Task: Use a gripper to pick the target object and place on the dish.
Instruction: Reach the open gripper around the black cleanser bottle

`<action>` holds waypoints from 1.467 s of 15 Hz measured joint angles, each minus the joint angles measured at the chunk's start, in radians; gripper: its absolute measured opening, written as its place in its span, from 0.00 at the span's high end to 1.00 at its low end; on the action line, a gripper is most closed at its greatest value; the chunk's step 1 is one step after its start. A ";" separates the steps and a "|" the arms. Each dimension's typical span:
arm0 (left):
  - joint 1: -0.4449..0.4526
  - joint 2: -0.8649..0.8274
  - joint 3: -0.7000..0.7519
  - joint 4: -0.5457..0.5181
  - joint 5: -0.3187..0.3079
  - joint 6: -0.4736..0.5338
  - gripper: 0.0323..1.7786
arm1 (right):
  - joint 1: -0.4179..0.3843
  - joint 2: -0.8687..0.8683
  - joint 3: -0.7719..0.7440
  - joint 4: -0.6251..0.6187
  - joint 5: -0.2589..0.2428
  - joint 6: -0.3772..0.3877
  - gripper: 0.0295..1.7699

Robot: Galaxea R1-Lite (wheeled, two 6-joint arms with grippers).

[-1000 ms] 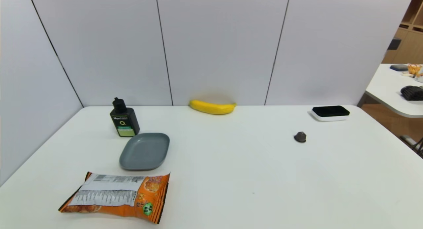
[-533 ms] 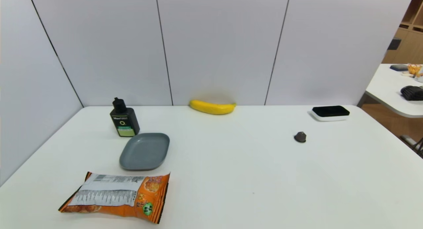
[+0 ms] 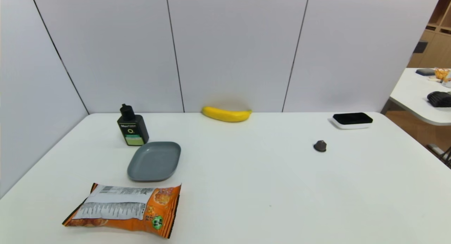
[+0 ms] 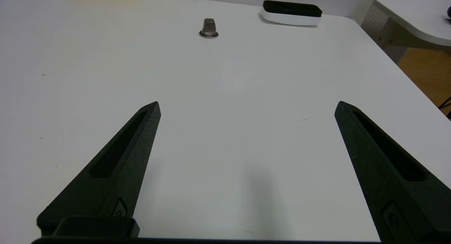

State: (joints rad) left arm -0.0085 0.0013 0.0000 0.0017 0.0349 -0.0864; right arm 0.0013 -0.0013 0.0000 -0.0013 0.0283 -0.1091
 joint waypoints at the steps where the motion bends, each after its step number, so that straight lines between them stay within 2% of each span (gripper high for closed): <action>1: 0.000 0.009 -0.002 0.003 0.000 0.003 0.05 | 0.000 0.000 0.000 0.000 0.000 0.000 0.03; 4: 0.003 0.079 -0.064 0.020 -0.001 0.039 0.05 | 0.000 0.000 0.000 0.000 0.000 0.000 0.03; 6: 0.004 0.175 -0.154 0.045 -0.001 0.077 0.05 | 0.000 0.000 0.000 0.000 0.001 0.001 0.03; 11: -0.039 0.529 -0.432 0.102 -0.002 0.166 0.05 | 0.000 0.000 0.000 0.000 0.000 0.000 0.03; 15: -0.091 0.826 -0.596 0.070 -0.002 0.187 0.05 | 0.000 0.000 0.000 -0.001 0.000 0.005 0.03; 18: -0.124 1.009 -0.619 -0.034 -0.002 0.171 0.05 | 0.000 0.000 0.000 0.003 0.000 0.021 0.03; 20: -0.130 1.117 -0.591 -0.173 -0.002 0.157 0.05 | 0.000 0.000 0.000 0.003 0.000 0.021 0.03; 22: -0.133 1.221 -0.525 -0.362 -0.002 0.134 0.05 | 0.000 0.000 0.000 0.003 0.000 0.021 0.03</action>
State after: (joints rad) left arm -0.1419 1.2223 -0.5249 -0.3606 0.0332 0.0481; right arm 0.0013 -0.0013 0.0000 0.0017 0.0283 -0.0885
